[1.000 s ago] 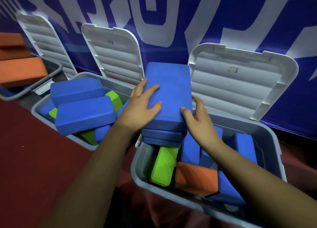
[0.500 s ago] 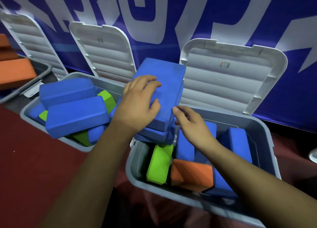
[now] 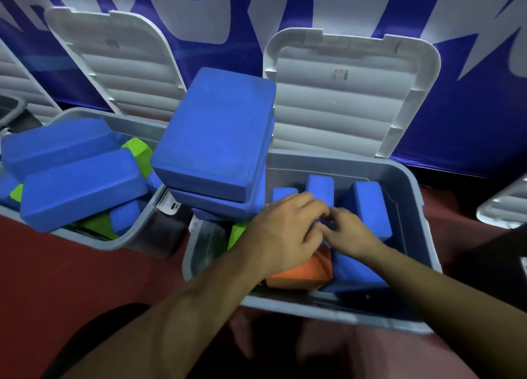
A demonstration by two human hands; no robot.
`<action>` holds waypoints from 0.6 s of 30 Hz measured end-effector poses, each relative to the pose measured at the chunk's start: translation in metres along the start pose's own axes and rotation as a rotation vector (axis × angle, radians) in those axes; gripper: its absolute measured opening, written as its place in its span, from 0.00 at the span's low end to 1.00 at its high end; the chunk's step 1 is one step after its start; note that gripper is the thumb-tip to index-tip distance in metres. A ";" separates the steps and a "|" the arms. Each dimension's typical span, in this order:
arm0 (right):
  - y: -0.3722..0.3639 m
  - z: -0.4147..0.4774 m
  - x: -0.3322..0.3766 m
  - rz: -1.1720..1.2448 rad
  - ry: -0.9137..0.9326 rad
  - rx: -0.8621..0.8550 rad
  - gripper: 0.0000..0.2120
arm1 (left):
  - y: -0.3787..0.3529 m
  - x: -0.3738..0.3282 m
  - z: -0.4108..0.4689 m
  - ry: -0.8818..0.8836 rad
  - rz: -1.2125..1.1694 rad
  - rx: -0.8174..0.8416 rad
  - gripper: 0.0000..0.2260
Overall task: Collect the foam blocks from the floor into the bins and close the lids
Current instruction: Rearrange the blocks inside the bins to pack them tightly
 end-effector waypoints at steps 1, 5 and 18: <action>-0.005 -0.006 -0.007 -0.057 0.037 0.063 0.19 | -0.023 0.012 -0.004 0.081 0.012 0.121 0.14; -0.041 -0.027 -0.021 -0.345 0.154 0.283 0.40 | -0.085 0.063 -0.028 0.251 0.125 0.460 0.25; -0.032 -0.035 -0.035 -0.170 0.219 0.131 0.38 | -0.099 0.081 -0.046 0.543 -0.075 0.514 0.29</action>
Point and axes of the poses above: each hand's wrist, its own z-axis towards the middle knuckle, its own y-axis out of the back of the hand, x = y × z, the point moved 3 cm from there along z, towards the middle knuckle, and after that the axes turned 4 degrees about z, right-handed, at the moved point
